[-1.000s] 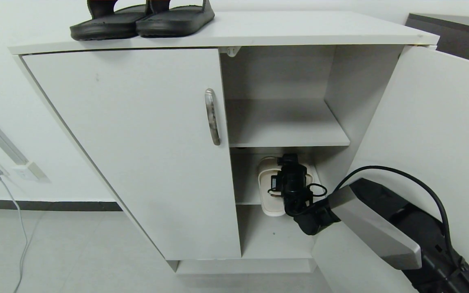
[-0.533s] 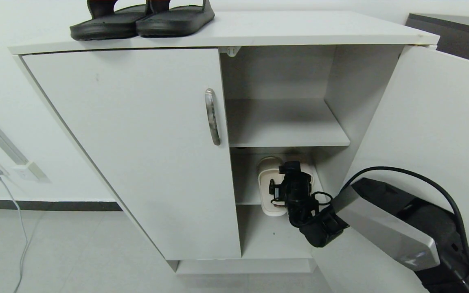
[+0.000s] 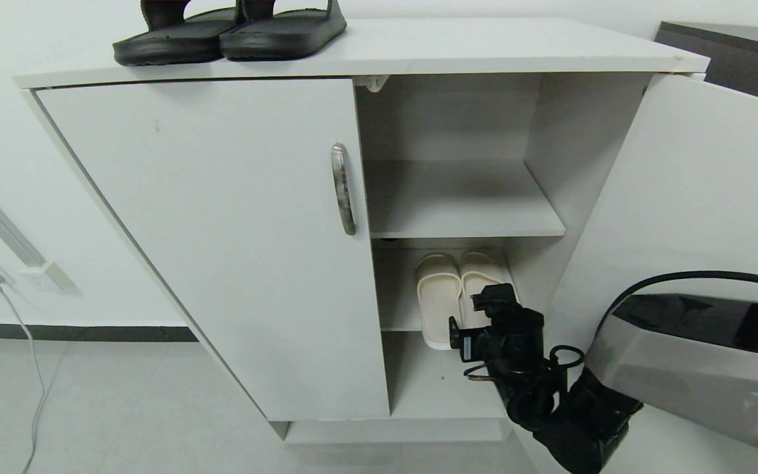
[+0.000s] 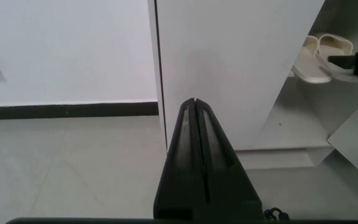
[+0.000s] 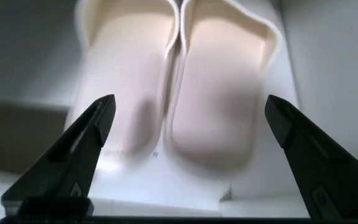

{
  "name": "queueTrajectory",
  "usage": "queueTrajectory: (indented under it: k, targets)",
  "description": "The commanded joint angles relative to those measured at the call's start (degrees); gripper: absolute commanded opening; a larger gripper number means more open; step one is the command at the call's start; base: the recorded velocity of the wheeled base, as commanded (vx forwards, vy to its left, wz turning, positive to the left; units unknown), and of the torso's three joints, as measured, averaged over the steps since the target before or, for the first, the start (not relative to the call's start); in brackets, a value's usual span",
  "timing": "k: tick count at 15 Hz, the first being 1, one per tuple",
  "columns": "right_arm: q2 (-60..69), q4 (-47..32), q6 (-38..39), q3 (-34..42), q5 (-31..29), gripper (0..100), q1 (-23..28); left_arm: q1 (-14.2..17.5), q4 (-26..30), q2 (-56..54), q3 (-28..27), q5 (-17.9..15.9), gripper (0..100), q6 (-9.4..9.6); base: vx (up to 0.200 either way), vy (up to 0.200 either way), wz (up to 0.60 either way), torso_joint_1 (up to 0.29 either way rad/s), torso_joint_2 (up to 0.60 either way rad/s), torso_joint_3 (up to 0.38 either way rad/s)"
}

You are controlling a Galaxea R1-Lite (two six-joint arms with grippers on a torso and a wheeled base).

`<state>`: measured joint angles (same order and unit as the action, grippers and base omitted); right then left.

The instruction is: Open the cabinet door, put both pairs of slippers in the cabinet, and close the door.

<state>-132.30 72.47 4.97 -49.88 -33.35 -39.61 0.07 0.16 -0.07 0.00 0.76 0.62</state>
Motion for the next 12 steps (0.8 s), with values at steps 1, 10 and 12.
queueTrajectory:
  k: [1, 10, 12]
  targets:
    - [4.5, 0.7, 0.0, 3.5, 0.0, 100, -1.8, 0.0, 0.0, 0.1, 0.0, 0.0, 0, -0.01, 0.000, 0.000, 0.00, 0.000, 0.00, 0.000]
    - [4.6, 1.8, 0.0, 4.1, -0.1, 100, -2.6, 0.0, 0.0, 0.1, 0.0, -0.1, 0, -0.18, -0.022, 0.000, 0.00, 0.000, 0.00, 0.000]
    - [4.6, 1.8, 0.0, 4.4, -0.1, 100, -2.7, 0.0, 0.0, 0.1, 0.0, -0.1, 0, -0.18, -0.200, 0.000, 0.00, 0.010, 0.00, 0.000]
